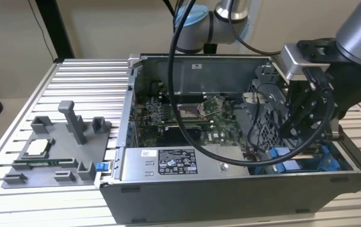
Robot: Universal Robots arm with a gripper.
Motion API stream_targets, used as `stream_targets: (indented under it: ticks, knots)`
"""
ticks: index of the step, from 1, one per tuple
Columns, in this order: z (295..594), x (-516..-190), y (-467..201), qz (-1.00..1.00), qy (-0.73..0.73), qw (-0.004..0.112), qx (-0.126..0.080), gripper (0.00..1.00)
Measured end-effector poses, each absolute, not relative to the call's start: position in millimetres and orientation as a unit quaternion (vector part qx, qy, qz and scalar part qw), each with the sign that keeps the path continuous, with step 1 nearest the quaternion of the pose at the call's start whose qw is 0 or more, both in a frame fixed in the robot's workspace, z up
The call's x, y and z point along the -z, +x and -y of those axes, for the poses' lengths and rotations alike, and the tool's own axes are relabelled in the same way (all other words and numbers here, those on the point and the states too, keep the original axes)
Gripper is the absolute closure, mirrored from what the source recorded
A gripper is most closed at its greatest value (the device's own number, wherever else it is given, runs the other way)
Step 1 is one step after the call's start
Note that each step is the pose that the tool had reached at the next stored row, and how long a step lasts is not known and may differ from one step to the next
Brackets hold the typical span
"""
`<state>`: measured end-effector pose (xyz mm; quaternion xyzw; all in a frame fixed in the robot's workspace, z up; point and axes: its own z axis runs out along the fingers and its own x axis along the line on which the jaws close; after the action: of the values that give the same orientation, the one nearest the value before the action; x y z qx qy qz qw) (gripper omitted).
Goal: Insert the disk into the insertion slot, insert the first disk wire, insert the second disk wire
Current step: 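Insert the second disk wire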
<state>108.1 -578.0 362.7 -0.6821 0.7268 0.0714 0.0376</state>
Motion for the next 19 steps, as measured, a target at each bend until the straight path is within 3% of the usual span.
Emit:
stream_targets:
  ticks: [13,16,19]
  knots:
    - [582,-361,126,-0.726,-0.683,0.043,-0.065,1.00]
    - [582,-360,127,-0.724,-0.686,0.038,-0.061,1.00]
    - [582,-360,127,-0.723,-0.689,0.024,-0.046,1.00]
